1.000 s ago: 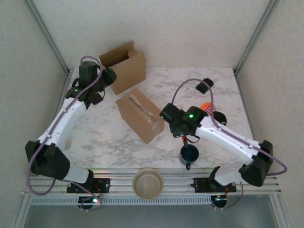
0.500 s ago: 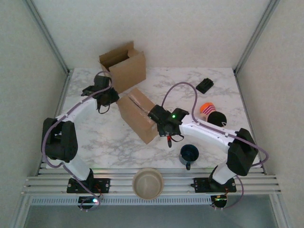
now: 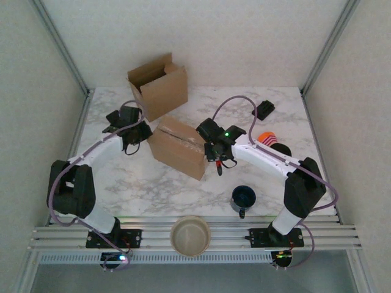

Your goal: Unpack the express box

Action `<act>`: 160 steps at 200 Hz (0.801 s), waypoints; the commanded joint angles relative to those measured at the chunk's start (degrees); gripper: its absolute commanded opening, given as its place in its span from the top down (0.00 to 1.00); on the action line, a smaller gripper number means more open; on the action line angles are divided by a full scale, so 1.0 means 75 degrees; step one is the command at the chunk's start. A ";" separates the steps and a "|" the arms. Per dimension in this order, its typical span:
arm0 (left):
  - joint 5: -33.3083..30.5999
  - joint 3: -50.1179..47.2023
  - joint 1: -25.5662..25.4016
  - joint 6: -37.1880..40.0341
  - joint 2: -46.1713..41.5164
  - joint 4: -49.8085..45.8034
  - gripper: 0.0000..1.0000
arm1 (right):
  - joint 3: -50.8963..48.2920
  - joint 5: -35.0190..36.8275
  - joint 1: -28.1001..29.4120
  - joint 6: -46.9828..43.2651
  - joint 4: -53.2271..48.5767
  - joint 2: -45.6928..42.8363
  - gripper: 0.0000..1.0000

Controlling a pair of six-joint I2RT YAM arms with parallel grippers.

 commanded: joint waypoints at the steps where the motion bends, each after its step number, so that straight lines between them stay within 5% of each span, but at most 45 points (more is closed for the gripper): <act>1: 0.0320 -0.0268 -0.0228 -0.0174 -0.0256 -0.0027 0.83 | 0.0336 -0.0263 -0.0047 -0.0339 0.0608 0.0117 1.00; 58: -0.0380 0.0130 -0.0218 -0.0188 -0.0123 -0.0061 0.49 | 0.0298 -0.0193 -0.0134 -0.0395 0.0595 0.0044 1.00; 119: -0.3324 0.0951 -0.0105 -0.0135 -0.0915 -0.0906 0.23 | -0.0073 0.0384 -0.0534 -0.0478 0.0220 -0.0825 1.00; 135: -0.2931 0.0615 -0.0109 0.0226 -0.1720 -0.0425 0.19 | -0.0294 0.0504 -0.0709 -0.0491 0.0128 -0.1188 1.00; 160: -0.0988 -0.0255 -0.0162 0.0711 -0.2858 0.0558 0.01 | -0.0686 0.0471 -0.0890 -0.0511 0.0114 -0.1771 1.00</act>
